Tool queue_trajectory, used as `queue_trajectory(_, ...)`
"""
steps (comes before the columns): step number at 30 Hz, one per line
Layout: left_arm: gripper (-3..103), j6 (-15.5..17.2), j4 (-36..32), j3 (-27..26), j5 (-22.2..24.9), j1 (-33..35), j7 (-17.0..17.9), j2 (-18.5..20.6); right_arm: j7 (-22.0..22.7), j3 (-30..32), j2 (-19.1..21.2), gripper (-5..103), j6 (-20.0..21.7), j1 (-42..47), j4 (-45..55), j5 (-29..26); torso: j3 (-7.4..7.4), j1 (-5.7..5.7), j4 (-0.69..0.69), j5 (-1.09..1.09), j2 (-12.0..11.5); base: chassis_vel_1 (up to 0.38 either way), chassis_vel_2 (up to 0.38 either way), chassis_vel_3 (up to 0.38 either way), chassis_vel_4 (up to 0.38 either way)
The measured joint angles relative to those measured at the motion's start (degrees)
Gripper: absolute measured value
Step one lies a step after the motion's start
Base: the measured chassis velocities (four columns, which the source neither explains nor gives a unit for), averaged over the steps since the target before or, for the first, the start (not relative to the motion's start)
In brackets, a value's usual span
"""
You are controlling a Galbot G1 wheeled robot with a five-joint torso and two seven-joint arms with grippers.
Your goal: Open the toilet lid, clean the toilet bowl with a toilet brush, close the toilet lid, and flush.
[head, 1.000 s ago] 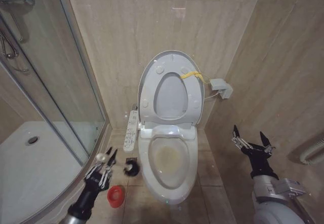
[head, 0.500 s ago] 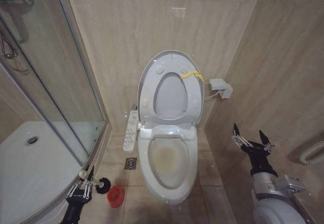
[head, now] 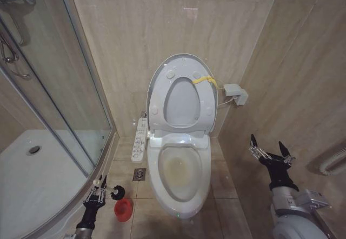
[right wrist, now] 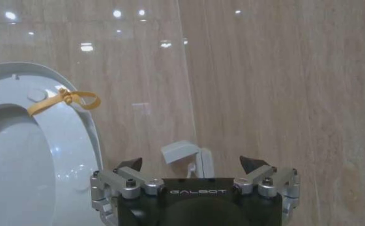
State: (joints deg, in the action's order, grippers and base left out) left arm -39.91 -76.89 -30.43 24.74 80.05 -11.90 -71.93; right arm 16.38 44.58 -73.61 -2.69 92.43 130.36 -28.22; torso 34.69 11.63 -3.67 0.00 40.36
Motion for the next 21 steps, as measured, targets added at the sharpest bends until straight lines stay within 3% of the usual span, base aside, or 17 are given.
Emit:
queue_trajectory(7,18,-0.1,5.4,1.6,1.0,-2.1,-0.9,-0.2,0.1,0.4,-0.3,100,0.0,0.3,-0.4,0.4,0.0,0.0,0.0,0.0,0.0,0.0,0.0,0.0,0.0)
queue_trajectory(21,18,-4.1,17.4,4.3,3.1,-6.7,-3.4,-0.2,0.7,0.2,-1.0,100,-0.2,0.9,-0.3,1.6,0.0,0.0,0.0,0.0,0.0,0.0,0.0,0.0,0.0)
